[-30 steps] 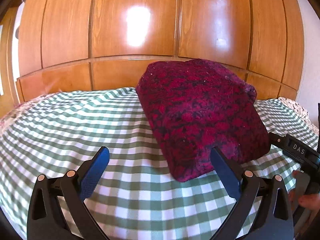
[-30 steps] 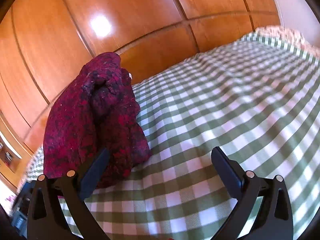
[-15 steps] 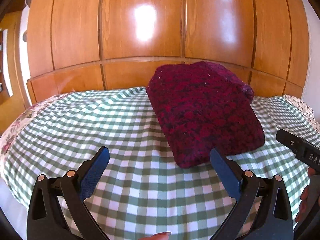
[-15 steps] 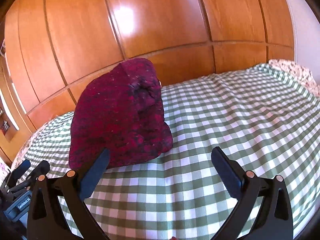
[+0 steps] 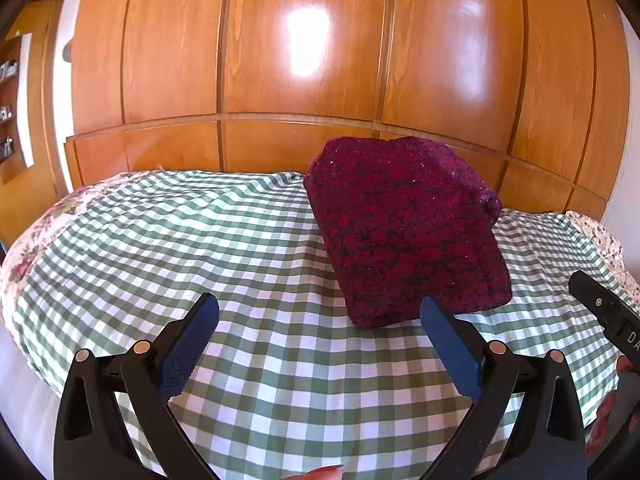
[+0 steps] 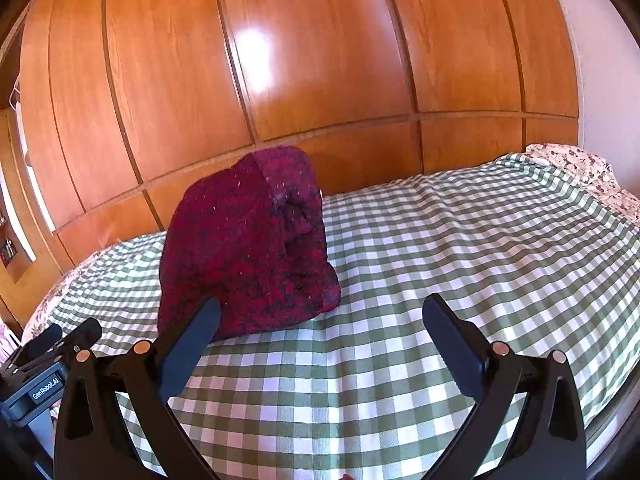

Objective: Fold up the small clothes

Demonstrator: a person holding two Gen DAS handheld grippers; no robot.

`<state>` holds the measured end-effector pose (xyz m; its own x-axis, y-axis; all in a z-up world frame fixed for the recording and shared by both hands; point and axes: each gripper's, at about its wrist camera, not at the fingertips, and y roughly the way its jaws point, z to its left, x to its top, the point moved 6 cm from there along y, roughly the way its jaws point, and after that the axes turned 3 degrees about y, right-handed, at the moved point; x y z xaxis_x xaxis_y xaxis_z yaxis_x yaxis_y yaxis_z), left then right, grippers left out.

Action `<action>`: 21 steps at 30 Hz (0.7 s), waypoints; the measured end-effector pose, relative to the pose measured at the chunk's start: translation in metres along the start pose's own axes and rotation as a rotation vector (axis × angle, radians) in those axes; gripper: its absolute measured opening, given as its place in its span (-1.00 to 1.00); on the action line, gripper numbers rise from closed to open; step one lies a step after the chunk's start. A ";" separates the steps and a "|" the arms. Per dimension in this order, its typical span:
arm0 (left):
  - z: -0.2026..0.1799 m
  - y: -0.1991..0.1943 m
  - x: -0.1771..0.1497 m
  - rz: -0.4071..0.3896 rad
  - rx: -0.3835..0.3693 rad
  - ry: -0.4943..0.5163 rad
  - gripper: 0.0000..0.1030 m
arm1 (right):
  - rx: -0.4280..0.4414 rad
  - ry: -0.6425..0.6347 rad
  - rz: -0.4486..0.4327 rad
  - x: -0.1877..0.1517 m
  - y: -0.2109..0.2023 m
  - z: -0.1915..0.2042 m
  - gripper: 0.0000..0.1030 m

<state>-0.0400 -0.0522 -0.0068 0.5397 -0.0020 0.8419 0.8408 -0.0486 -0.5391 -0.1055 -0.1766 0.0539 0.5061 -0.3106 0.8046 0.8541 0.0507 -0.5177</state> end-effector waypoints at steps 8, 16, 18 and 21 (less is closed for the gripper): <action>0.000 -0.017 0.006 -0.036 -0.002 -0.015 0.94 | 0.033 -0.034 -0.030 0.002 -0.020 0.012 0.96; -0.002 -0.023 0.008 -0.039 -0.014 -0.003 0.94 | 0.010 -0.081 -0.031 -0.003 -0.018 0.020 0.96; -0.004 -0.025 0.008 -0.045 -0.014 0.003 0.94 | 0.015 -0.077 -0.025 -0.003 -0.017 0.019 0.96; -0.006 -0.029 0.009 -0.059 -0.010 0.020 0.94 | 0.010 -0.085 -0.026 -0.004 -0.017 0.020 0.96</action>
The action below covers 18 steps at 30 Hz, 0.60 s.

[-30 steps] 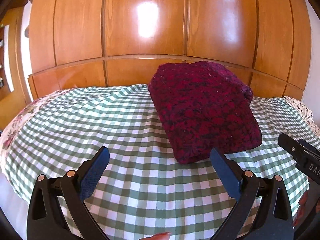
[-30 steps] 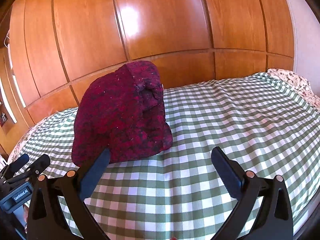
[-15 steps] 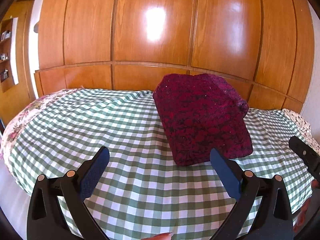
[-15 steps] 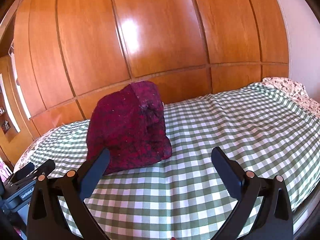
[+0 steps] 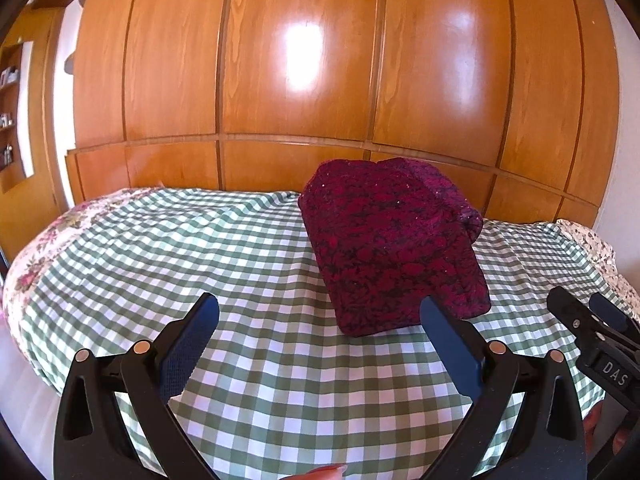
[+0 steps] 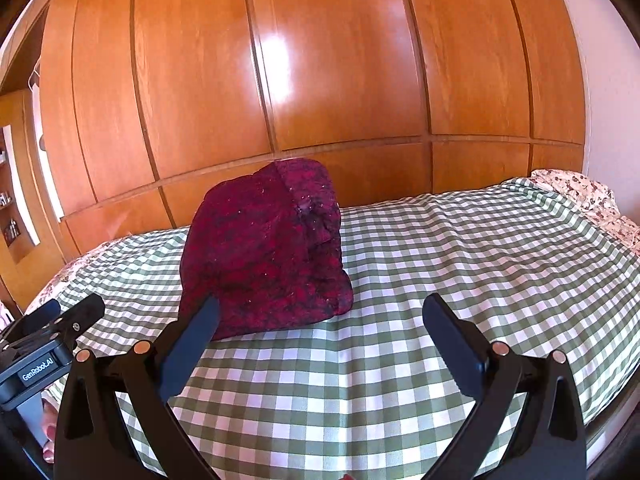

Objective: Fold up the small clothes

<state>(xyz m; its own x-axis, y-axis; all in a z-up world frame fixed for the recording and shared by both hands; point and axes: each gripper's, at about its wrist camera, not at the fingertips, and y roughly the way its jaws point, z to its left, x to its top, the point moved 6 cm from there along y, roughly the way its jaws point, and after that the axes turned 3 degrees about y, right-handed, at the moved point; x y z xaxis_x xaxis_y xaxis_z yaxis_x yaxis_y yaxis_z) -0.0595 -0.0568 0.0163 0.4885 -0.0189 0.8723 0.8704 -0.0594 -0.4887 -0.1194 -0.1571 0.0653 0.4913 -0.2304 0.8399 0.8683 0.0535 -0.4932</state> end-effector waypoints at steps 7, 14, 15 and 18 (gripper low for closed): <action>-0.005 -0.003 -0.001 -0.006 -0.010 0.021 0.94 | 0.001 0.006 0.002 -0.001 0.001 -0.001 0.96; -0.007 -0.004 -0.001 -0.008 -0.011 0.025 0.94 | 0.001 0.005 0.005 -0.002 0.001 -0.001 0.96; -0.007 -0.004 0.000 -0.008 -0.011 0.026 0.94 | 0.001 0.004 0.005 -0.002 0.001 -0.001 0.96; -0.007 -0.004 0.000 -0.010 -0.010 0.032 0.94 | 0.001 -0.002 0.005 -0.002 0.001 0.000 0.96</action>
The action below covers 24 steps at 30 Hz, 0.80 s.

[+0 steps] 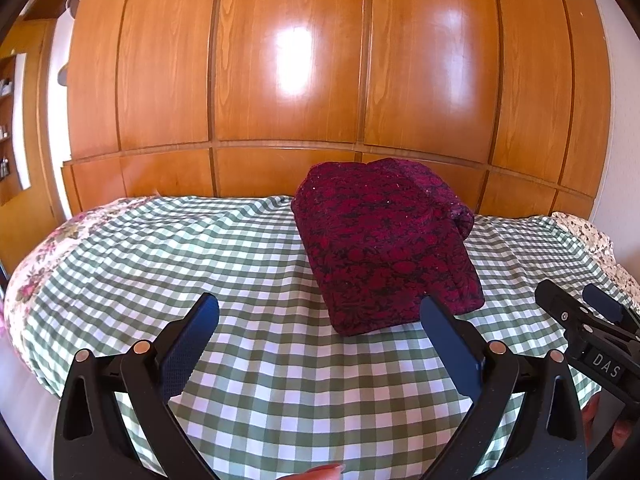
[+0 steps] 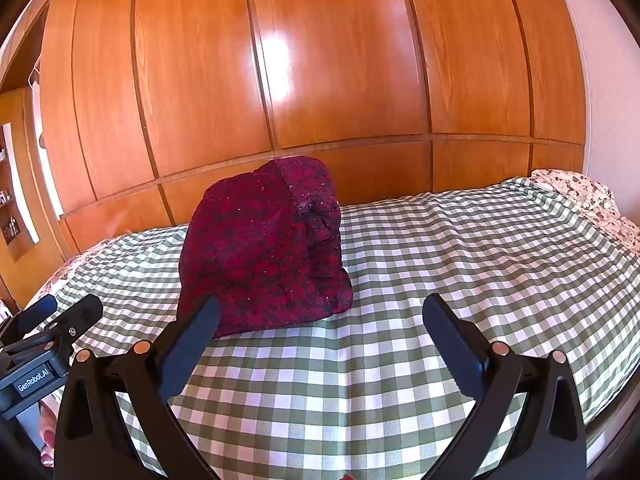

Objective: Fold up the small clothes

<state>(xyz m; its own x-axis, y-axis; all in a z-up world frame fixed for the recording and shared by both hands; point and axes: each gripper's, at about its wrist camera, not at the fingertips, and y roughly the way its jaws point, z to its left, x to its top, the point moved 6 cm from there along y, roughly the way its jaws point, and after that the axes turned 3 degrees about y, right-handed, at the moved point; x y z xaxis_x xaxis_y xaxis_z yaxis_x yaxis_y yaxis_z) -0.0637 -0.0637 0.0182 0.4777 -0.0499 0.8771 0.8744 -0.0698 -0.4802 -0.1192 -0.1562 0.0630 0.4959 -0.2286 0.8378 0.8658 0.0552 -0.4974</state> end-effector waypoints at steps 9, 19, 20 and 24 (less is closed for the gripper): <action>-0.002 0.000 0.000 -0.001 0.001 0.004 0.94 | 0.001 -0.001 0.002 -0.001 0.001 0.001 0.96; -0.002 0.000 -0.001 -0.002 0.000 0.009 0.94 | -0.001 -0.006 0.003 -0.002 0.001 0.002 0.96; -0.002 0.000 -0.001 -0.002 0.001 0.010 0.94 | -0.001 -0.006 0.003 -0.002 0.001 0.002 0.96; -0.002 0.000 -0.001 -0.002 0.000 0.010 0.94 | -0.001 -0.005 0.003 -0.002 0.001 0.002 0.96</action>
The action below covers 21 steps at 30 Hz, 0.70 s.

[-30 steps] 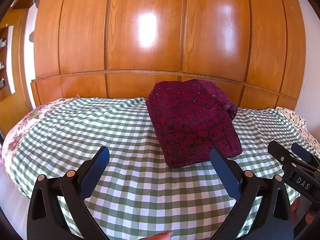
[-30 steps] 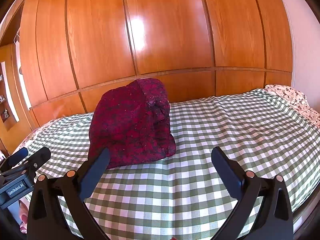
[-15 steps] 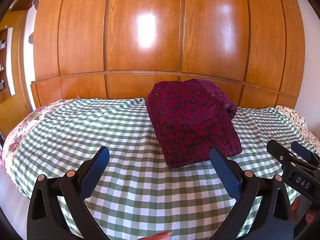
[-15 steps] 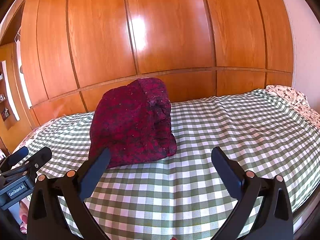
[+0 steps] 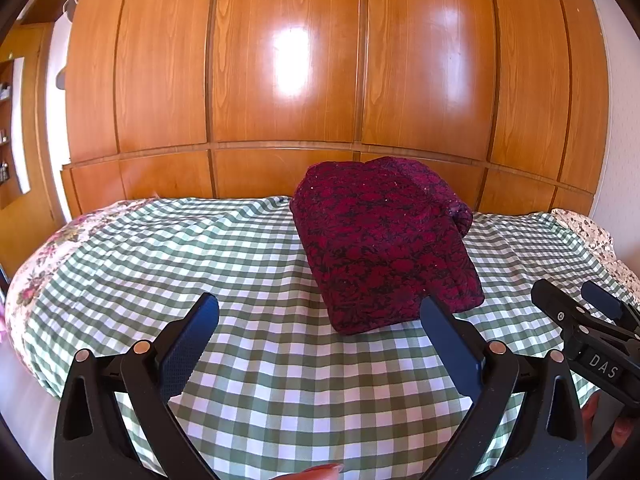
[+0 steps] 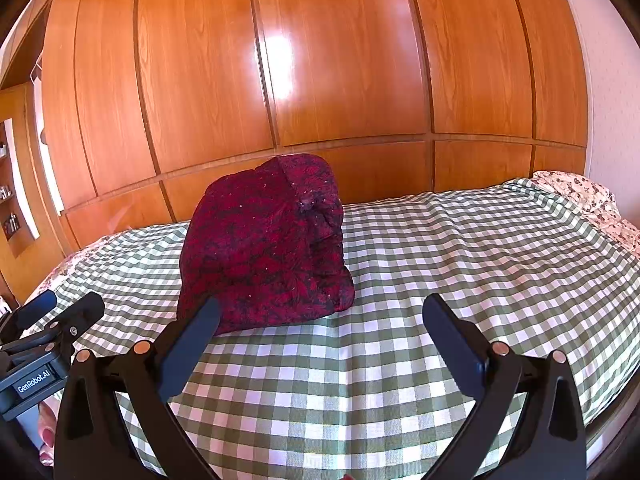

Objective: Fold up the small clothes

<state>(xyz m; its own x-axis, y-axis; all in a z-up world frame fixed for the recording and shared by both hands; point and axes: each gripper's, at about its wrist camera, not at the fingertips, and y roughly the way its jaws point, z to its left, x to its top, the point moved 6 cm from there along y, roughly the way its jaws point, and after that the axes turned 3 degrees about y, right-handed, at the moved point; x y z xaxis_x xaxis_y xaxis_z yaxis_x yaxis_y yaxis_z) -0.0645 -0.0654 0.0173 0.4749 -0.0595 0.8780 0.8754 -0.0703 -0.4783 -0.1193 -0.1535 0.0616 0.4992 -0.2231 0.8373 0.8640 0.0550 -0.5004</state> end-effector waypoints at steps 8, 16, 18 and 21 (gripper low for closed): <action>-0.001 0.000 0.000 -0.001 0.003 0.002 0.94 | 0.002 -0.004 0.002 -0.001 0.000 0.000 0.96; -0.001 0.002 -0.002 0.016 -0.003 0.010 0.94 | 0.002 -0.007 0.004 -0.002 0.000 0.001 0.96; -0.001 0.001 -0.002 0.012 0.000 0.011 0.94 | 0.002 -0.007 0.005 -0.002 0.000 0.002 0.96; -0.002 0.001 -0.001 0.007 -0.002 0.020 0.94 | 0.002 -0.007 0.006 -0.002 0.000 0.002 0.96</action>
<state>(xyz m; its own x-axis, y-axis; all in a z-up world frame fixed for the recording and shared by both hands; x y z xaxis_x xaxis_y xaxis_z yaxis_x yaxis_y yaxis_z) -0.0647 -0.0670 0.0157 0.4792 -0.0799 0.8740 0.8718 -0.0714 -0.4846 -0.1200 -0.1512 0.0597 0.5050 -0.2156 0.8357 0.8610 0.0582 -0.5053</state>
